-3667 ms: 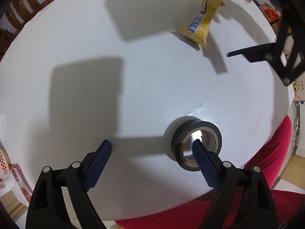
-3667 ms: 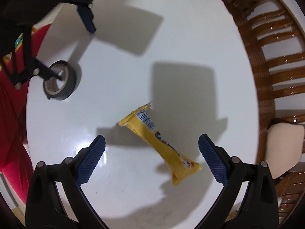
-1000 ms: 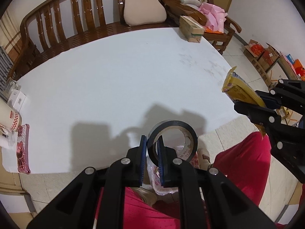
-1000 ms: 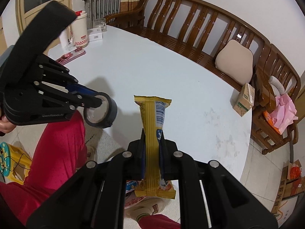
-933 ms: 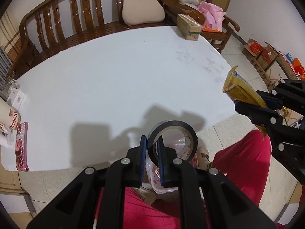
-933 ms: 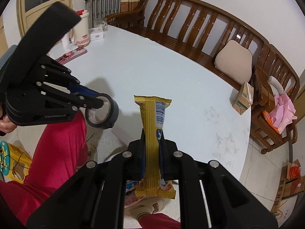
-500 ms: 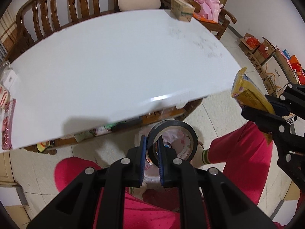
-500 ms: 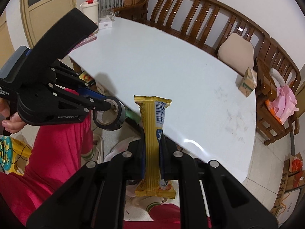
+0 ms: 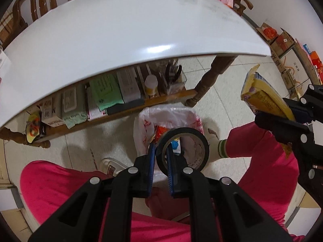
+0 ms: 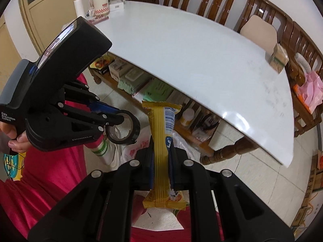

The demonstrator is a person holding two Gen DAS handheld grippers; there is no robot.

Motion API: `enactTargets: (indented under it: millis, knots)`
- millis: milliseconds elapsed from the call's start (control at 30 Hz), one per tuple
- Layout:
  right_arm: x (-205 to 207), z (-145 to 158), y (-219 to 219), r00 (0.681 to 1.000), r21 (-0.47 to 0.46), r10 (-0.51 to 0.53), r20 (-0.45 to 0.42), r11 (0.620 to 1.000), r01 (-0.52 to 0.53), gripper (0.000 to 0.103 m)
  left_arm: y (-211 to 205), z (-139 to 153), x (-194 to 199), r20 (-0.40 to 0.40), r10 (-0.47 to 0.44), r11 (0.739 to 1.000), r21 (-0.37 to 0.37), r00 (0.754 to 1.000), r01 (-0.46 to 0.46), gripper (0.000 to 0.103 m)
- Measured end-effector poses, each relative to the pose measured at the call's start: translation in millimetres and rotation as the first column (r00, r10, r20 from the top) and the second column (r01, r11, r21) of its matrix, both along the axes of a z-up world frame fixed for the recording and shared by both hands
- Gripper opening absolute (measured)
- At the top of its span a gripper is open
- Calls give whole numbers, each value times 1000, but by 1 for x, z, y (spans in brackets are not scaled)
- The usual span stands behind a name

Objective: Collect trash
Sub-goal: 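Carry the tape roll and snack bar with both tools down to the bag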

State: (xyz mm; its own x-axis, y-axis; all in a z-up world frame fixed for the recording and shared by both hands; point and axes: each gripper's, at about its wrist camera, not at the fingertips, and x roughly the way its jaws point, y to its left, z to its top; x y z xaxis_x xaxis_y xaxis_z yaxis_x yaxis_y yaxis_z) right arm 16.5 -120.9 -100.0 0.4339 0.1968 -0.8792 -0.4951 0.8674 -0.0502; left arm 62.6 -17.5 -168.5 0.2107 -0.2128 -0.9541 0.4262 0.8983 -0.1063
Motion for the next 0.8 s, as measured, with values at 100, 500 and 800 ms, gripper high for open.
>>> enactTargets:
  millis: [100,500,800]
  knots:
    - [1,-18,-2,999,8,-17,-32,1000,17,11,-2,-14,-2,-22,0,1000,-6,1000,0,12]
    - [7,-86,-9,991,9,-81,-108,997,82,11,-14,-63,-3,-77,-31,999,12,997,32,12]
    - [16,-134,-17,972,16,-145,-184,989,150,11,-27,-100,6,-135,-44,998,42,990,50,12]
